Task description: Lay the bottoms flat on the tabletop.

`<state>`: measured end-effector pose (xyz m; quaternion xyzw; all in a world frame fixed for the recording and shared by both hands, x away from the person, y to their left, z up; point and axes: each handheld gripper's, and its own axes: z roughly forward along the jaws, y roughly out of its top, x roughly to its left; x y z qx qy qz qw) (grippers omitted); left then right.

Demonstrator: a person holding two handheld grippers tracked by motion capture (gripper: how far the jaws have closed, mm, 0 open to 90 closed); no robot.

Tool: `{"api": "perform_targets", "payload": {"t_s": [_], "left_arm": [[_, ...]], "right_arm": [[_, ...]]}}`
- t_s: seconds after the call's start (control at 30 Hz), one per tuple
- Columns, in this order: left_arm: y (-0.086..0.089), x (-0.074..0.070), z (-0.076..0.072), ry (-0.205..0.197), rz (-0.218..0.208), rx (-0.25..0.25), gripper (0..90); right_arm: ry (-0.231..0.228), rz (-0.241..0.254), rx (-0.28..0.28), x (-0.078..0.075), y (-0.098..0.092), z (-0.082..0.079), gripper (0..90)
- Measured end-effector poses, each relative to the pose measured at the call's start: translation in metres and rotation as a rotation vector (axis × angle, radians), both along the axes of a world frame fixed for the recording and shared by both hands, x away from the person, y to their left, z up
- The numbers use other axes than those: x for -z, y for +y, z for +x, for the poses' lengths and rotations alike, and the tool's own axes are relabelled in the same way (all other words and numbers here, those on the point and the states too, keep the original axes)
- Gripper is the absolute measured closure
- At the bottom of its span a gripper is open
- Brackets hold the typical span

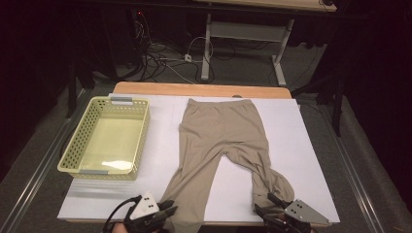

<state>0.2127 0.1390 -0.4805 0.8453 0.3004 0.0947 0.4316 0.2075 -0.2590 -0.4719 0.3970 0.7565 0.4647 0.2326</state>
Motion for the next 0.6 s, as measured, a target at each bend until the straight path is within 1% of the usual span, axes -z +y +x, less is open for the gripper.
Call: {"api": "perform_targets", "payload": {"t_s": [0.07,0.13,0.2,0.23,0.27,0.3,0.33,0.37,0.4,0.43,0.53,0.6], "left_arm": [[-0.018,0.004,-0.001,0.012,-0.01,0.047,60.8],[-0.033,0.007,-0.001,0.014,0.013,0.074,56.3],[-0.048,0.012,0.001,0.027,0.038,0.108,54.7],[-0.052,0.014,0.001,0.019,0.051,0.112,54.8],[-0.056,0.015,-0.001,-0.015,0.064,0.105,55.9],[-0.057,0.015,-0.001,-0.028,0.079,0.096,61.3],[-0.058,0.013,0.0,-0.013,0.087,0.103,69.2],[-0.06,0.01,0.003,0.008,0.095,0.126,80.2],[-0.061,0.01,0.002,-0.001,0.103,0.136,86.1],[-0.062,0.01,0.001,-0.013,0.107,0.147,86.8],[-0.067,0.01,-0.003,0.013,0.072,0.205,87.0],[-0.074,0.009,-0.01,0.006,0.064,0.25,87.0]], "right_arm": [[-0.002,-0.004,0.005,0.0,-0.002,-0.002,41.5],[-0.003,-0.005,0.015,0.0,-0.004,-0.006,41.5],[-0.005,-0.005,0.023,0.0,-0.007,-0.008,41.5],[-0.003,-0.007,0.03,0.0,-0.009,-0.01,41.5],[-0.004,-0.006,0.035,0.0,-0.01,-0.012,41.5],[-0.003,-0.005,0.042,0.0,-0.012,-0.013,41.5],[-0.003,-0.004,0.046,0.0,-0.014,-0.014,41.5],[-0.002,-0.003,0.051,0.0,-0.015,-0.016,41.5],[-0.002,-0.002,0.056,0.001,-0.016,-0.017,41.5],[-0.002,-0.004,0.059,0.001,-0.017,-0.018,41.5],[-0.001,-0.005,0.064,0.001,-0.018,-0.019,41.5],[-0.001,-0.004,0.066,0.001,-0.018,-0.019,41.5]]}}
